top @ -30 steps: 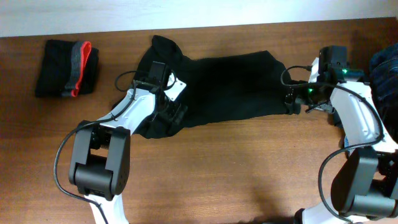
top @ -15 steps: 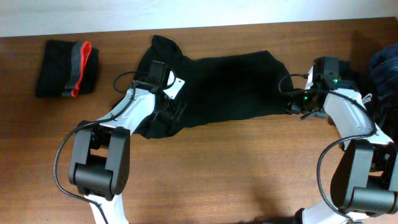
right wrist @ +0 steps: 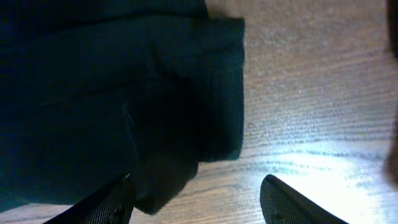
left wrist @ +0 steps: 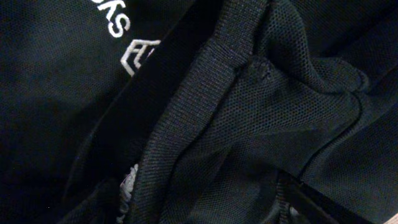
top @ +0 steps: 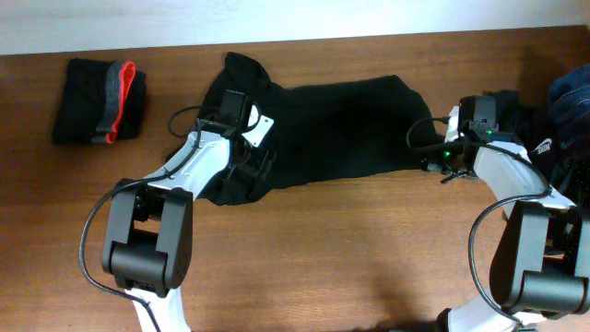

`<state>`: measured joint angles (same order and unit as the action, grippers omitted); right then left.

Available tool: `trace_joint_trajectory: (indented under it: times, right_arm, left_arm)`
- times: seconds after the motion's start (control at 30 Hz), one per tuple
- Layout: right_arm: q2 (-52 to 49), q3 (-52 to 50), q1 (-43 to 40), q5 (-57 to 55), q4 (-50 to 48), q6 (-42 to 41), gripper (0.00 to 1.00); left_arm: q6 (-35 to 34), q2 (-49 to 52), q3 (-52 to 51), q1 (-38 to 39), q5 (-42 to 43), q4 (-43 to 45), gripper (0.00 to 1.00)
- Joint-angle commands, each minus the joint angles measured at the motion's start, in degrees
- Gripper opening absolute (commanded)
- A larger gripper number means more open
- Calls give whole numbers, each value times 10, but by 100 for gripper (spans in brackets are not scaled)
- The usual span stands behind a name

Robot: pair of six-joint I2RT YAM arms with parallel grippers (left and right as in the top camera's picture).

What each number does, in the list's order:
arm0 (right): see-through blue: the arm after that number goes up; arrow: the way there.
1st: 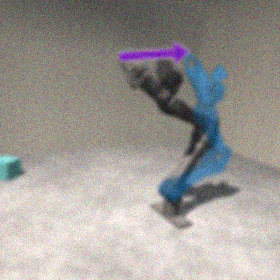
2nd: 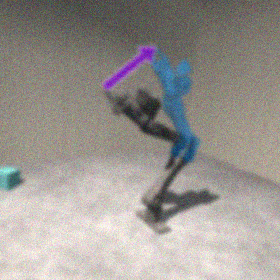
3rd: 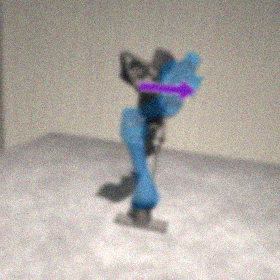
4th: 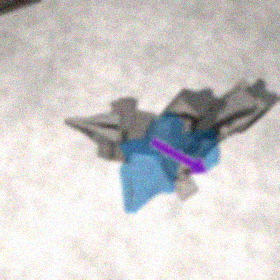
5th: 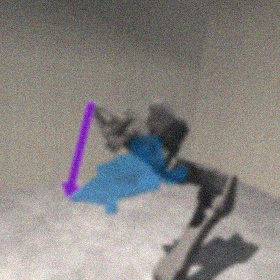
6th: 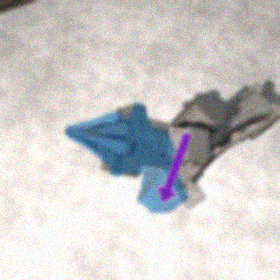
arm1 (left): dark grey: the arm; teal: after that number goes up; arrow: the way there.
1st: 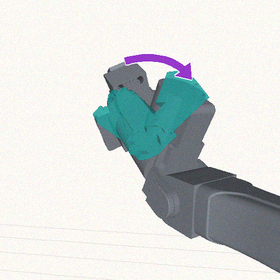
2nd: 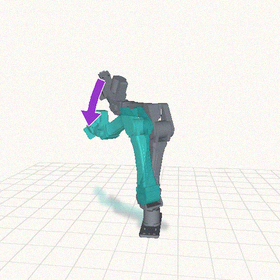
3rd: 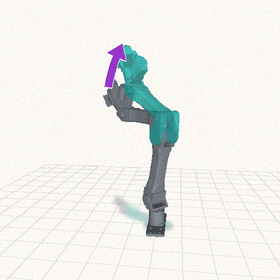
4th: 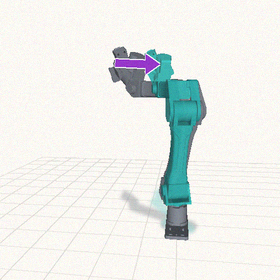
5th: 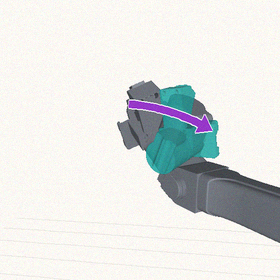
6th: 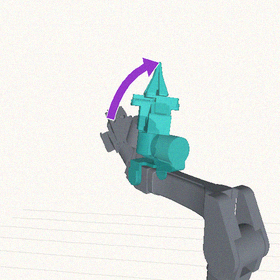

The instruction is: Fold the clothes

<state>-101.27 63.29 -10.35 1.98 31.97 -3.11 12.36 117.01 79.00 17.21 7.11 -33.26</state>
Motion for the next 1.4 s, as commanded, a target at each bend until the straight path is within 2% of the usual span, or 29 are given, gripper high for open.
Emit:
trace_joint_trajectory:
  times: [0.0, 0.13, 0.23, 0.53, 0.6, 0.73, 0.87, 0.9, 1.2, 1.37]
  right_arm:
    - [-4, -5, 3, 12, -5, 14, 70]
    - [-5, -5, 3, 10, -14, 14, 67]
    - [-12, -5, 4, 10, -23, 14, 57]
    - [-48, -5, 4, -16, -35, 29, 54]
    - [-49, -5, 3, -25, -38, 29, 44]
    - [-49, -5, 2, -39, -47, 29, 4]
    - [-49, -5, 2, -76, -59, 54, 4]
    - [-49, -5, 2, -85, -62, 64, 4]
    - [-49, -5, 2, -147, -104, 110, 5]
    - [-49, -5, 2, -147, -120, 120, 18]
  left_arm:
    - [-7, 2, -2, -1, 10, -5, 80]
    - [-7, 2, -2, -1, 10, -5, 80]
    - [-7, 2, -2, -1, 10, -5, 80]
    - [-7, 2, -2, -1, 10, -8, 80]
    - [-7, 2, -2, -1, 7, -10, 80]
    - [-7, 2, -2, -1, 4, -11, 80]
    - [-7, 2, -2, -2, -18, -13, 60]
    - [-8, 2, -2, -2, -28, -15, 59]
    - [-8, 2, -2, -27, -35, -24, 58]
    - [-8, 2, -2, -37, -35, -26, 58]
